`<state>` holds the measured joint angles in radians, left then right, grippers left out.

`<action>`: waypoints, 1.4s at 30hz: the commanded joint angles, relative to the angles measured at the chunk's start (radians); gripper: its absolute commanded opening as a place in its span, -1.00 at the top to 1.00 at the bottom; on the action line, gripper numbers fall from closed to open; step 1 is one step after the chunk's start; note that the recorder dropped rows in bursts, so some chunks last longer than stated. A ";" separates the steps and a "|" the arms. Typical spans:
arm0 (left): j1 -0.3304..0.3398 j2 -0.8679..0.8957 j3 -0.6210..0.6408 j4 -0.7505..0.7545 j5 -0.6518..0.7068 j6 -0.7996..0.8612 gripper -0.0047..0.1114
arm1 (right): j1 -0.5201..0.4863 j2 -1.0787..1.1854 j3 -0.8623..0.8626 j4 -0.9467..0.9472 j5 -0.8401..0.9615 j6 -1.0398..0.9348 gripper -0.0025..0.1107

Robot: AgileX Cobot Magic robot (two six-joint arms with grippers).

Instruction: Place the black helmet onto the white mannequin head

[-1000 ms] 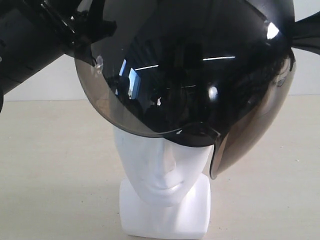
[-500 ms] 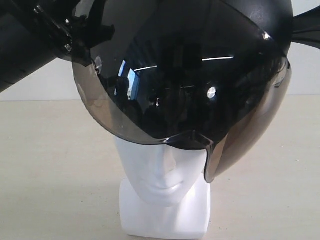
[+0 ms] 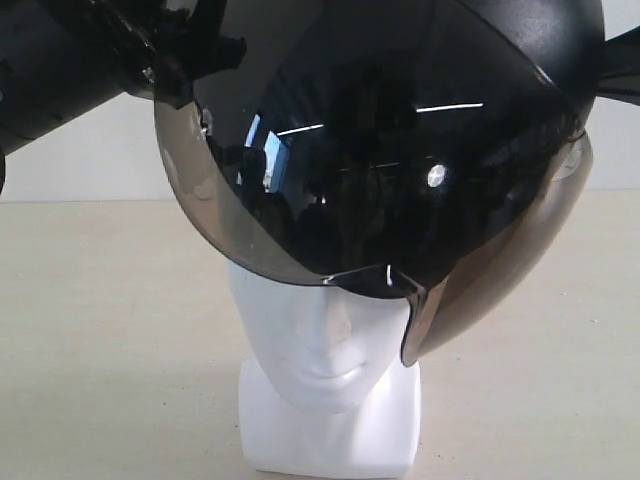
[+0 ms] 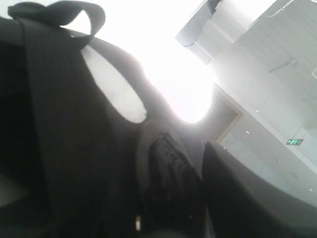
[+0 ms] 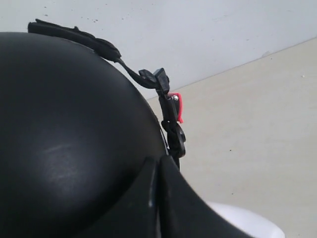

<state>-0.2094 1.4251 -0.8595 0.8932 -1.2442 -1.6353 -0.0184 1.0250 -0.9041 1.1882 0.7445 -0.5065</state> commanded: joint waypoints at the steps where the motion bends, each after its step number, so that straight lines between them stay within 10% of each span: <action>1: 0.049 0.013 -0.013 0.042 0.254 0.148 0.84 | 0.019 -0.004 -0.012 0.069 0.151 0.008 0.96; 7: 0.151 -0.010 -0.011 0.173 0.273 0.076 0.84 | 0.019 -0.004 -0.012 0.071 0.154 0.005 0.96; 42: 0.249 -0.010 -0.005 0.362 0.321 -0.001 0.84 | 0.019 -0.004 -0.012 0.043 0.159 0.019 0.96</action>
<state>0.0365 1.4158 -0.8668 1.2441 -0.9340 -1.6510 0.0000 1.0214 -0.9149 1.2379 0.8985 -0.4874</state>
